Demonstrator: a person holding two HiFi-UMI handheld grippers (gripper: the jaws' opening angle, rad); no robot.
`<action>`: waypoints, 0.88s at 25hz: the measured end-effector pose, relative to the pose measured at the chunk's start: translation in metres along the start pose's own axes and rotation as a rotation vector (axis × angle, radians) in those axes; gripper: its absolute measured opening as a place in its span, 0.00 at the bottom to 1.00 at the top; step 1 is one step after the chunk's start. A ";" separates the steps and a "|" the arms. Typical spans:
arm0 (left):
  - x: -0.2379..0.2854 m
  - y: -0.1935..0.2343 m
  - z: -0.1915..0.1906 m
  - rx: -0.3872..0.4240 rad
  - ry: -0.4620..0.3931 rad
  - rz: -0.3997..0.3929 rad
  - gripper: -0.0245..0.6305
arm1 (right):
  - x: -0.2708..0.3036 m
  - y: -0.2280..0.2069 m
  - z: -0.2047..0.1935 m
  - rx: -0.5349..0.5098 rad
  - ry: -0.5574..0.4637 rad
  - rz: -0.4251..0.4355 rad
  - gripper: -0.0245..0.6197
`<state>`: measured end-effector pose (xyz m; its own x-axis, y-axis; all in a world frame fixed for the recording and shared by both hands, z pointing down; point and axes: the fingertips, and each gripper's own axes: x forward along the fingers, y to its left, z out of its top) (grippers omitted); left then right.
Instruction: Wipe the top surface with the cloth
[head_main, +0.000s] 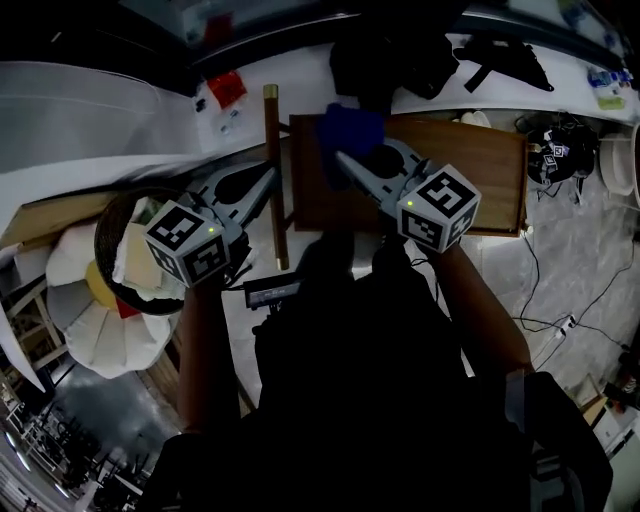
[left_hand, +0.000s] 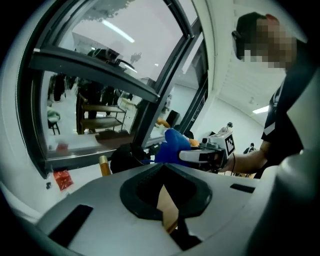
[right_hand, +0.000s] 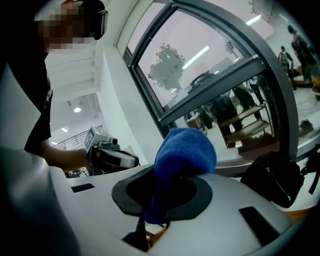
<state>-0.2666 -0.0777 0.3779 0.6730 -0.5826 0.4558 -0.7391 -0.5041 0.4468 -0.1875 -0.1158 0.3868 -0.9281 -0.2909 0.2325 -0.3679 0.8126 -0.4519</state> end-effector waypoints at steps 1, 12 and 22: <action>0.003 0.010 -0.003 -0.008 0.013 -0.009 0.05 | 0.013 -0.004 -0.007 0.014 0.015 -0.008 0.13; 0.048 0.093 -0.038 -0.107 0.102 -0.080 0.05 | 0.127 -0.080 -0.097 0.249 0.168 -0.157 0.13; 0.073 0.110 -0.060 -0.136 0.164 -0.061 0.05 | 0.160 -0.114 -0.171 0.257 0.372 -0.239 0.13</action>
<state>-0.2972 -0.1373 0.5061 0.7203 -0.4368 0.5389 -0.6935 -0.4377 0.5722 -0.2843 -0.1689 0.6230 -0.7501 -0.2160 0.6250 -0.6131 0.5814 -0.5349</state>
